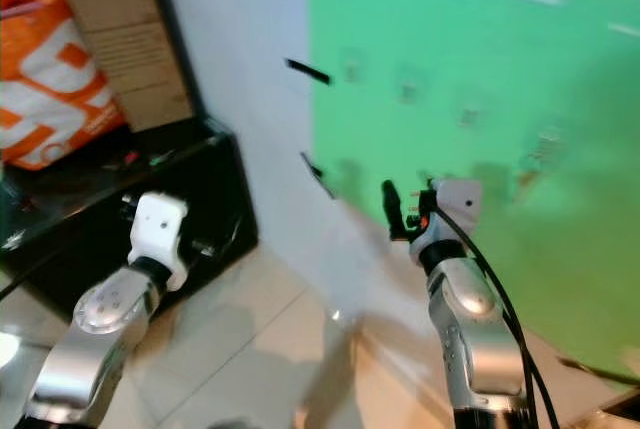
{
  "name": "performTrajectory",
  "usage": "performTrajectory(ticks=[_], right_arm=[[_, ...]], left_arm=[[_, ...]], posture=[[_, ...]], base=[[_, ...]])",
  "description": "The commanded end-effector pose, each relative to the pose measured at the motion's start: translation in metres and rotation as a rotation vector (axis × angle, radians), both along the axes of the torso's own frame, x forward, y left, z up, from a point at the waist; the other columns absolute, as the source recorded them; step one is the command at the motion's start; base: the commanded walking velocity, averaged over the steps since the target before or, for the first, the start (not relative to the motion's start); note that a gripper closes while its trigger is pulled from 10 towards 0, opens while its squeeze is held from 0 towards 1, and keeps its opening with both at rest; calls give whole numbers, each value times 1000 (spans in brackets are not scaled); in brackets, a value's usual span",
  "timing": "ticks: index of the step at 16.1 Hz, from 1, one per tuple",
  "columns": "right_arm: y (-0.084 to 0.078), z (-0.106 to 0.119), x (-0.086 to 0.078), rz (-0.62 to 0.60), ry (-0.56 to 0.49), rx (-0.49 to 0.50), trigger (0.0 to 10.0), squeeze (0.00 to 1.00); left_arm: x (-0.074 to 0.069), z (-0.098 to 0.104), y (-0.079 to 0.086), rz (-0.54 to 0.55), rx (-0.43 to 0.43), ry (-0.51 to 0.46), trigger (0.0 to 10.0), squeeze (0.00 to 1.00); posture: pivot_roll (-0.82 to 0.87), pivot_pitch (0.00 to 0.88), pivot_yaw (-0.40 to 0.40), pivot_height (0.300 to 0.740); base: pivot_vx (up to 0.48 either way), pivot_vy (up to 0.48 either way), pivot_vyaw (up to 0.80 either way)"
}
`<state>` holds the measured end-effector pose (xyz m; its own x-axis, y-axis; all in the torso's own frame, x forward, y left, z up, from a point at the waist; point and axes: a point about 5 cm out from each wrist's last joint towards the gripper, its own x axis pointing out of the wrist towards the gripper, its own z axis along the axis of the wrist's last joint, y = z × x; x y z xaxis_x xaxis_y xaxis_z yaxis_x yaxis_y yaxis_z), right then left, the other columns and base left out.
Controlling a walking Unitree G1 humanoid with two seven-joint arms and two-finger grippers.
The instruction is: Hang keys on a hook
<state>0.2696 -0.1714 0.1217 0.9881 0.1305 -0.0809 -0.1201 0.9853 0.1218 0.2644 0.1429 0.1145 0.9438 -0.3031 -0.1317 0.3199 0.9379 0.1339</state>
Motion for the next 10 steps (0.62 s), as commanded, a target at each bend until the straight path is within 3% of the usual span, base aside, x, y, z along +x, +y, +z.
performTrajectory(ticks=[1, 3, 5, 10], right_arm=[[5, 1, -1, 28, 21, 35, 10000, 1000], [0, 2, -4, 46, -39, -72, 10000, 1000], [-9, 1, -2, -4, -54, -117, 10000, 1000], [-16, 3, 2, -131, -40, -124, 10000, 1000]], left_arm=[[0, -2, 2, 8, 15, 7, 10000, 0], [2, -1, 0, 12, -5, 1, 10000, 0], [7, 1, -1, 24, -11, -9, 10000, 0], [9, 0, 6, 34, -5, -10, 10000, 0]], posture=[[-50, 0, 49, 740], [-62, 0, 51, 740], [-65, 0, 47, 740], [-93, 0, 68, 740]], base=[[0, 0, 763], [0, 0, 691], [0, 0, 472], [0, 0, 103]])
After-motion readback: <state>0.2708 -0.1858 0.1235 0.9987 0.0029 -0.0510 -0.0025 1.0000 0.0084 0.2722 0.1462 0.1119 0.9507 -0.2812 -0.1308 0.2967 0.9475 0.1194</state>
